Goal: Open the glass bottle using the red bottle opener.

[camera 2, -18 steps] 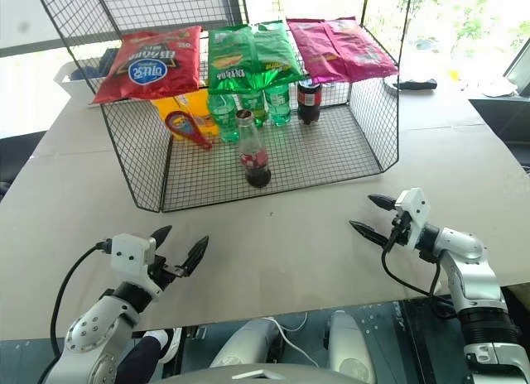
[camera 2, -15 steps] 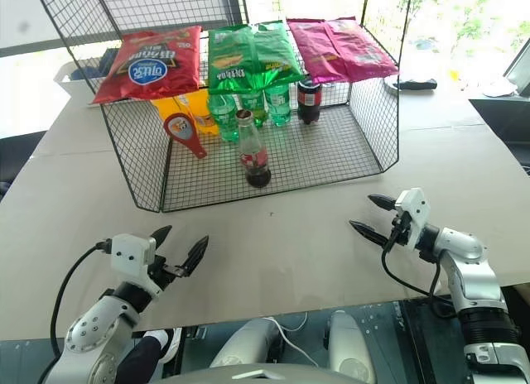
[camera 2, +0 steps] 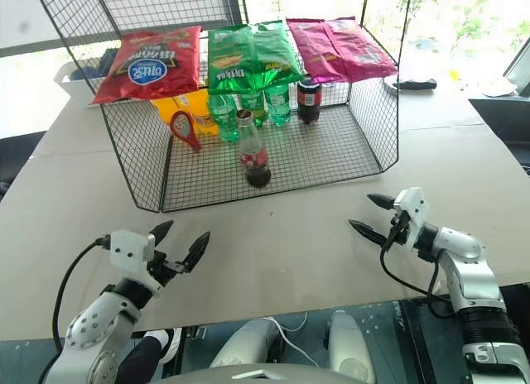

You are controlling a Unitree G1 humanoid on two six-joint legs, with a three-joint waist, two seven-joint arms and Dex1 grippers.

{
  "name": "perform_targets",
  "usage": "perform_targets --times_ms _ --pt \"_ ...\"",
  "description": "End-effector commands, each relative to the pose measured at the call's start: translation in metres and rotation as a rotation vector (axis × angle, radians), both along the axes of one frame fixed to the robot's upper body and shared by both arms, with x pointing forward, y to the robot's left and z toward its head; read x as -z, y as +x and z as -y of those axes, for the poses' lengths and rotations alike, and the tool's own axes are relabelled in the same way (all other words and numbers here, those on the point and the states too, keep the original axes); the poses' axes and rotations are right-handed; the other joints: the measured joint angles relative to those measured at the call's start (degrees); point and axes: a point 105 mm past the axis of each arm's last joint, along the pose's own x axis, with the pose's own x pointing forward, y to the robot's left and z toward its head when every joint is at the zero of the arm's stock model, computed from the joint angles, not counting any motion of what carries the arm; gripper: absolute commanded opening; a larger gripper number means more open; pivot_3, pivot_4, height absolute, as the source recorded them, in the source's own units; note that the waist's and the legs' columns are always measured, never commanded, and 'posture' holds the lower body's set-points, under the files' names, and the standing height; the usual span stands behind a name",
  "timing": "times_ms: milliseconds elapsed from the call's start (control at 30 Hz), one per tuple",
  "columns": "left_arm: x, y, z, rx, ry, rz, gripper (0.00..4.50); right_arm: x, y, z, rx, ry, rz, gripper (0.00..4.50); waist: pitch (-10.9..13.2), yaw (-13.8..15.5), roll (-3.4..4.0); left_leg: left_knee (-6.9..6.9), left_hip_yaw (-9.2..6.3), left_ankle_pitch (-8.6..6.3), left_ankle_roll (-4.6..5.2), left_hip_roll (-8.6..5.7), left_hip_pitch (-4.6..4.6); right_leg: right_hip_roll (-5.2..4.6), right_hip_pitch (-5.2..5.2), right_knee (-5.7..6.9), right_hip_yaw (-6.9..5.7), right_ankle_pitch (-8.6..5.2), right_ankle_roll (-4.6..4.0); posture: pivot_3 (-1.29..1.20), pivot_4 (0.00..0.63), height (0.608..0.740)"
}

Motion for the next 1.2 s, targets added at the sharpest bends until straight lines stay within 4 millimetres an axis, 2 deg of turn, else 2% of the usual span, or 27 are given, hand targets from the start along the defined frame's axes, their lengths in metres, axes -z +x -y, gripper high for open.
perform_targets --times_ms 33,200,267,467,567,700,867,1200 --pt "-0.014 0.003 -0.002 -0.003 0.002 0.060 4.50 -0.014 0.001 -0.011 -0.032 0.008 0.055 4.31 0.00 0.00 0.00 0.00 0.00 0.00 0.00 0.00 0.00 0.00 0.00 0.00 0.00 0.00 0.00 0.00 0.150 0.734" --pt "-0.023 0.013 -0.001 -0.007 -0.027 0.098 4.50 -0.021 -0.003 -0.028 -0.082 0.010 0.083 4.31 0.01 0.01 0.01 0.00 -0.01 0.00 -0.01 0.00 0.00 0.00 0.00 0.00 -0.01 0.00 0.00 0.00 0.150 0.734" --pt "-0.030 0.021 -0.001 -0.017 -0.042 0.131 4.50 -0.031 -0.006 -0.040 -0.108 0.038 0.102 4.31 0.01 0.01 0.01 0.00 -0.01 0.00 -0.01 0.00 0.00 0.00 0.00 0.00 -0.01 0.00 0.00 0.00 0.150 0.734" --pt "-0.074 0.057 -0.008 -0.126 -0.146 0.301 4.50 -0.083 -0.022 -0.087 -0.226 0.170 0.197 4.31 0.00 0.07 -0.01 0.00 -0.15 -0.07 -0.32 0.00 -0.04 0.02 -0.04 0.03 -0.13 0.01 0.00 0.00 0.150 0.734" --pt "-0.087 0.065 -0.012 -0.160 -0.189 0.341 4.50 -0.095 -0.024 -0.097 -0.239 0.188 0.217 4.31 -0.03 0.06 -0.09 0.00 -0.15 -0.07 -0.31 -0.02 -0.06 0.02 -0.07 0.03 -0.13 0.01 0.00 0.00 0.150 0.734" --pt "-0.114 0.090 -0.016 -0.200 -0.257 0.414 4.50 -0.128 -0.030 -0.115 -0.289 0.219 0.315 4.31 -0.02 0.14 -0.11 0.00 -0.16 -0.05 -0.28 -0.03 -0.13 0.03 -0.17 0.04 -0.14 0.01 0.00 0.00 0.150 0.734" --pt "-0.122 0.107 -0.013 -0.178 -0.240 0.425 4.50 -0.140 -0.032 -0.120 -0.302 0.224 0.352 4.31 -0.06 0.04 -0.19 0.01 -0.24 0.09 -0.16 -0.06 -0.26 0.05 -0.30 0.06 -0.23 0.02 -0.01 0.00 0.150 0.734" --pt "-0.122 0.124 -0.004 -0.117 -0.214 0.409 4.50 -0.141 -0.033 -0.118 -0.291 0.217 0.360 4.31 -0.06 0.03 -0.20 0.01 -0.25 0.10 -0.15 -0.09 -0.44 0.04 -0.51 0.08 -0.20 0.02 -0.02 0.00 0.150 0.734"
